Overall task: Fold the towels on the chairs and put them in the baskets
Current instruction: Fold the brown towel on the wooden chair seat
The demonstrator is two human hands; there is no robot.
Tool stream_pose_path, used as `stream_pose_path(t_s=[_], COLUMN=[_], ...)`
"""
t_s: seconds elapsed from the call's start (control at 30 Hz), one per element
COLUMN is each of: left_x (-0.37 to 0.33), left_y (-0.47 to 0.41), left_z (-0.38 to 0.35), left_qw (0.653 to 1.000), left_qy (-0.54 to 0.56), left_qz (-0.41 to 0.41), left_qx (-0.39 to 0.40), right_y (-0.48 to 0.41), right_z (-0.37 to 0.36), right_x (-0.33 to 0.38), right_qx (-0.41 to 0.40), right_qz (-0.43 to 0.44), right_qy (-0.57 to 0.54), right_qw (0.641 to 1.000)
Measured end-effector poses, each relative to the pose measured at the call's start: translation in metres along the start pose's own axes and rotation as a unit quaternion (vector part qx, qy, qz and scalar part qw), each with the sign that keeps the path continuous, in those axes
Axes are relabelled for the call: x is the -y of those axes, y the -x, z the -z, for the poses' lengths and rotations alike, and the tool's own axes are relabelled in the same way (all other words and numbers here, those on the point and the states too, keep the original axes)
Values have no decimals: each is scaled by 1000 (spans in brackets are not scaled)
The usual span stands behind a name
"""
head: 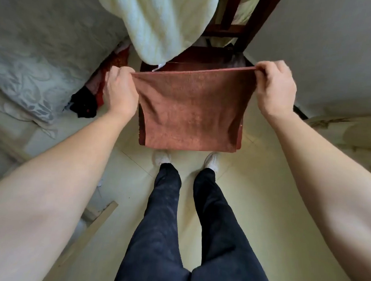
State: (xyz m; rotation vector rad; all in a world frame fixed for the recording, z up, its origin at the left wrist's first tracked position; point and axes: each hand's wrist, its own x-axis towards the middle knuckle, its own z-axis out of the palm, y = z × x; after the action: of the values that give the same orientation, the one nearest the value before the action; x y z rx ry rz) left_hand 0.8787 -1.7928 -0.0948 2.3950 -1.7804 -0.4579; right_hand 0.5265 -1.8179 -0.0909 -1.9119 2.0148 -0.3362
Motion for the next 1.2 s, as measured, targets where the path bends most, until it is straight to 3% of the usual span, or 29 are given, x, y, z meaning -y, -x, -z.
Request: stream_pose_path(t_s=[0.23, 0.37, 0.43, 0.53, 0.7, 0.97, 1.2], left_x=[-25, -34, -33, -27, -31, -27, -31], left_y=[54, 79, 86, 85, 84, 53, 68], left_z=[86, 123, 138, 153, 173, 155, 155], left_qw=[995, 996, 997, 996, 982, 983, 971], left_qy=[3, 4, -1, -4, 72, 172, 163], left_qz=[-7, -23, -30, -41, -67, 9, 1], left_qx=[-100, -92, -73, -73, -159, -68, -172], right_y=[36, 40, 45, 53, 61, 45, 59], right_z=[75, 117, 140, 171, 192, 167, 159], right_x=[15, 25, 32, 47, 75, 65, 63], right_qx=[-32, 90, 100, 45, -88, -79, -114], right_qz=[34, 50, 33, 3, -17, -19, -4], right_qy=[-14, -12, -22, -64, -113, -113, -99], right_qw=[999, 995, 994, 997, 990, 990, 988])
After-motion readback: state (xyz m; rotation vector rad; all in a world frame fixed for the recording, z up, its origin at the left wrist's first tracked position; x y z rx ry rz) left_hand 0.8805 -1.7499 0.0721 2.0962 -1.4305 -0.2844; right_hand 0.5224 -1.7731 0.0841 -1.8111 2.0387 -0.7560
